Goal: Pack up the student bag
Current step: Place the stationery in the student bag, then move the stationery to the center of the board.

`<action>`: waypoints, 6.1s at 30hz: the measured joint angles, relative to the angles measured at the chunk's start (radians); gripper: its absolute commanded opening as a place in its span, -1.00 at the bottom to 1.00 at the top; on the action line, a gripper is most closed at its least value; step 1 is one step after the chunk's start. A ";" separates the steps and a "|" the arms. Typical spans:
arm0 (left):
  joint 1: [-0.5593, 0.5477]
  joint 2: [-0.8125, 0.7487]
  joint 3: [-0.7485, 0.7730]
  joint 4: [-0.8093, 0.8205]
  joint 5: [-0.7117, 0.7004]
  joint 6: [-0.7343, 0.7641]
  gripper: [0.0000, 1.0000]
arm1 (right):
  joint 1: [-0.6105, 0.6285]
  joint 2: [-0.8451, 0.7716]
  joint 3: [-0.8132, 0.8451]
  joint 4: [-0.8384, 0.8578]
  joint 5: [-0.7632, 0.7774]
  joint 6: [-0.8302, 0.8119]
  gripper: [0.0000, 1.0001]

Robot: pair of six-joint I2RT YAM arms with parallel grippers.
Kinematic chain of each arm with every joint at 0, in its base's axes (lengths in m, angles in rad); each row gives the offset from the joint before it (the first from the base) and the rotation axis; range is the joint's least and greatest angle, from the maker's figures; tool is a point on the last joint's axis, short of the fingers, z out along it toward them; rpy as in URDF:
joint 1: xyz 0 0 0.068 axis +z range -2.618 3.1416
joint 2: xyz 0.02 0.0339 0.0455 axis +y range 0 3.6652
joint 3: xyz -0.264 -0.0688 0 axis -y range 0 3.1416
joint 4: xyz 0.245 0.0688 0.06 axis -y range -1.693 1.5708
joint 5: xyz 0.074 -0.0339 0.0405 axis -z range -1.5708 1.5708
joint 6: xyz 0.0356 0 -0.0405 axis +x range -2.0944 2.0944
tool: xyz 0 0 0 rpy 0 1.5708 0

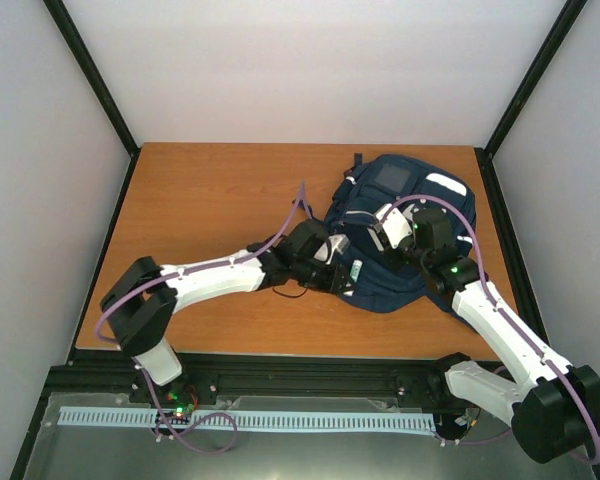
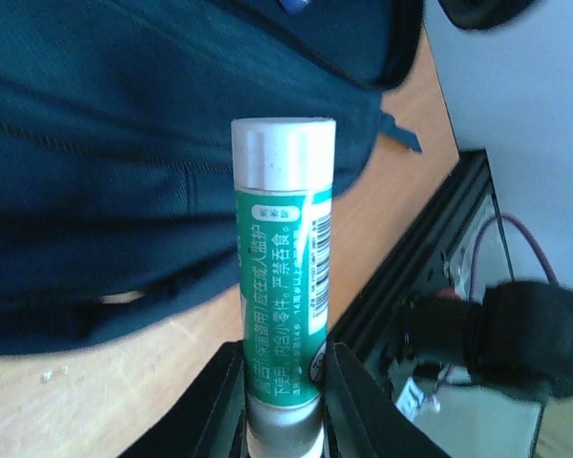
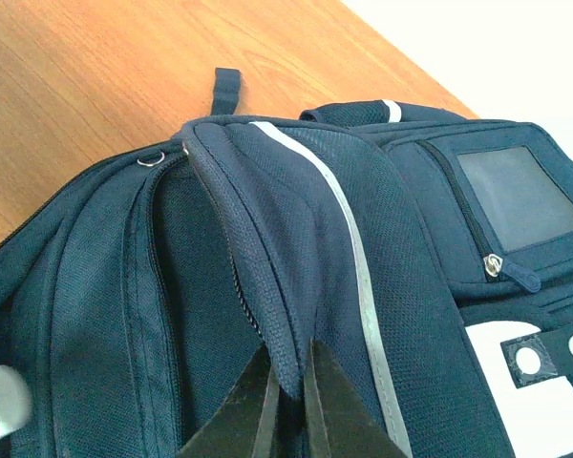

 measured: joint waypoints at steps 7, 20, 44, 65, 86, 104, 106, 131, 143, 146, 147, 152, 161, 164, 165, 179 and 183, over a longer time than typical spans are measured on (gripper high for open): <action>0.000 0.175 0.145 0.028 -0.099 -0.126 -0.98 | -0.002 -0.008 0.000 0.000 0.002 0.001 -0.94; -0.006 0.367 0.391 0.001 -0.229 -0.344 -0.98 | -0.030 -0.012 -0.002 0.002 0.023 0.008 -0.94; 0.008 0.093 0.374 -0.011 -0.321 -0.481 -0.95 | -0.026 0.089 0.332 -0.259 -0.122 0.075 -0.94; 0.010 0.234 0.424 -0.052 -0.335 -0.543 -0.68 | -0.025 0.159 0.438 -0.369 -0.199 0.144 -0.94; 0.000 0.177 0.422 -0.082 -0.276 -0.434 0.39 | -0.024 0.124 0.388 -0.321 -0.186 0.142 -0.94; -0.008 -0.236 0.038 -0.357 -0.341 0.067 1.00 | -0.063 0.046 0.228 -0.182 -0.216 0.150 -0.94; -0.008 -0.275 0.028 -0.463 -0.490 0.089 0.99 | -0.076 0.041 0.199 -0.156 -0.233 0.157 -0.94; 0.424 -0.343 -0.148 -0.615 -0.638 -0.036 0.91 | -0.174 -0.037 0.081 -0.081 -0.373 0.176 -0.94; 0.522 -0.187 -0.066 -0.584 -0.606 -0.327 0.80 | -0.201 -0.047 0.070 -0.076 -0.385 0.160 -0.94; 0.544 -0.147 -0.066 -0.571 -0.559 -0.380 0.76 | -0.206 -0.050 0.068 -0.075 -0.387 0.158 -0.94; 0.548 -0.135 -0.066 -0.565 -0.548 -0.396 0.74 | -0.207 -0.050 0.068 -0.075 -0.388 0.157 -0.94; 0.555 -0.035 -0.043 -0.546 -0.519 -0.460 0.63 | -0.209 -0.050 0.067 -0.074 -0.389 0.154 -0.94; 0.557 0.087 0.025 -0.528 -0.553 -0.498 0.52 | -0.216 -0.050 0.067 -0.075 -0.400 0.152 -0.94; 0.563 0.108 0.036 -0.528 -0.559 -0.498 0.51 | -0.216 -0.050 0.067 -0.075 -0.402 0.149 -0.94; 0.566 0.118 0.042 -0.528 -0.558 -0.498 0.50 | -0.216 -0.050 0.067 -0.075 -0.402 0.149 -0.94; 0.595 0.212 0.087 -0.527 -0.504 -0.469 -0.05 | -0.217 -0.045 0.067 -0.075 -0.405 0.141 -0.95; 0.593 0.229 0.107 -0.530 -0.485 -0.431 -0.18 | -0.217 -0.041 0.067 -0.075 -0.408 0.140 -0.94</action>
